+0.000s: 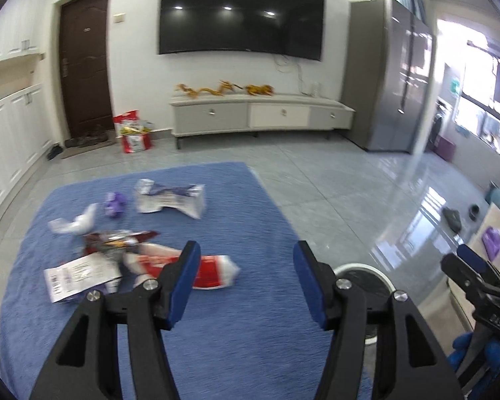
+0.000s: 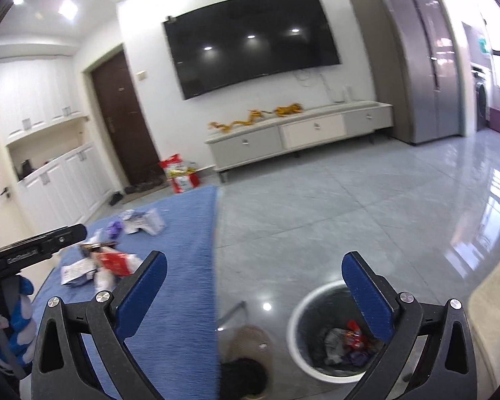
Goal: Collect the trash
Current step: 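Move both open tools back over the rug, then grasp the white paper bag with the left tool while the right tool grasps the red-white bag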
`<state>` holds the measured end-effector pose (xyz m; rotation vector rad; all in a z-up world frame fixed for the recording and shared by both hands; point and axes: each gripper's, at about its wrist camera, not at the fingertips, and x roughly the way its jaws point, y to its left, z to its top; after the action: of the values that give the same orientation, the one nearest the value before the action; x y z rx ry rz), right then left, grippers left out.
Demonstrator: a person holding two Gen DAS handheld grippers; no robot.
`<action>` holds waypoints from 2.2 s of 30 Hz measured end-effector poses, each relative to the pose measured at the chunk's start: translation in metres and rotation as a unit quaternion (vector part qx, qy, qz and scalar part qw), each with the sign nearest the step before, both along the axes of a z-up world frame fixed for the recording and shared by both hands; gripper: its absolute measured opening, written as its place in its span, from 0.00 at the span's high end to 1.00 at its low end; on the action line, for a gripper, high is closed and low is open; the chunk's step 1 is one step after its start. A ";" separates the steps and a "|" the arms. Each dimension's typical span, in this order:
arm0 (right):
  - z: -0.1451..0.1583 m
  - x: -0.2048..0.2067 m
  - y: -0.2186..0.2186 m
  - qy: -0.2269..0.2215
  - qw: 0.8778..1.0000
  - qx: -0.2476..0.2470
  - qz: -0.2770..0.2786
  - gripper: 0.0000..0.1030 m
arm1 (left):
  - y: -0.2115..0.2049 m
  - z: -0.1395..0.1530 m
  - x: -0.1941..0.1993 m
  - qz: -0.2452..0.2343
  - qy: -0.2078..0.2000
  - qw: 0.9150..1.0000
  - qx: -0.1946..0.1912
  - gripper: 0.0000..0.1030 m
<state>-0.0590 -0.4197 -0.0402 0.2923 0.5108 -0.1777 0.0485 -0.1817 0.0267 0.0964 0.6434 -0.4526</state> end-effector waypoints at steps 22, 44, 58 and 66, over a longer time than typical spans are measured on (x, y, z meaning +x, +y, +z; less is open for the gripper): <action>0.025 0.070 0.145 0.052 0.989 -0.072 0.121 0.00 | 0.183 -0.005 0.010 0.122 -0.034 0.991 -0.051 0.26; -0.007 0.147 0.222 0.105 0.959 -0.115 0.236 0.00 | 0.253 -0.066 0.068 0.024 0.011 0.999 -0.022 0.20; -0.045 0.221 0.238 0.159 0.932 -0.140 0.294 0.00 | 0.189 -0.102 0.131 -0.163 0.049 0.981 0.089 0.16; -0.068 0.257 0.227 0.189 0.925 -0.085 0.319 0.07 | 0.179 -0.120 0.170 -0.192 0.102 0.973 0.082 0.16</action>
<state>0.1978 -0.1927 -0.1080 -0.0938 0.9420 0.3646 0.2180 -0.0026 -0.0930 0.3384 0.8693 -0.7892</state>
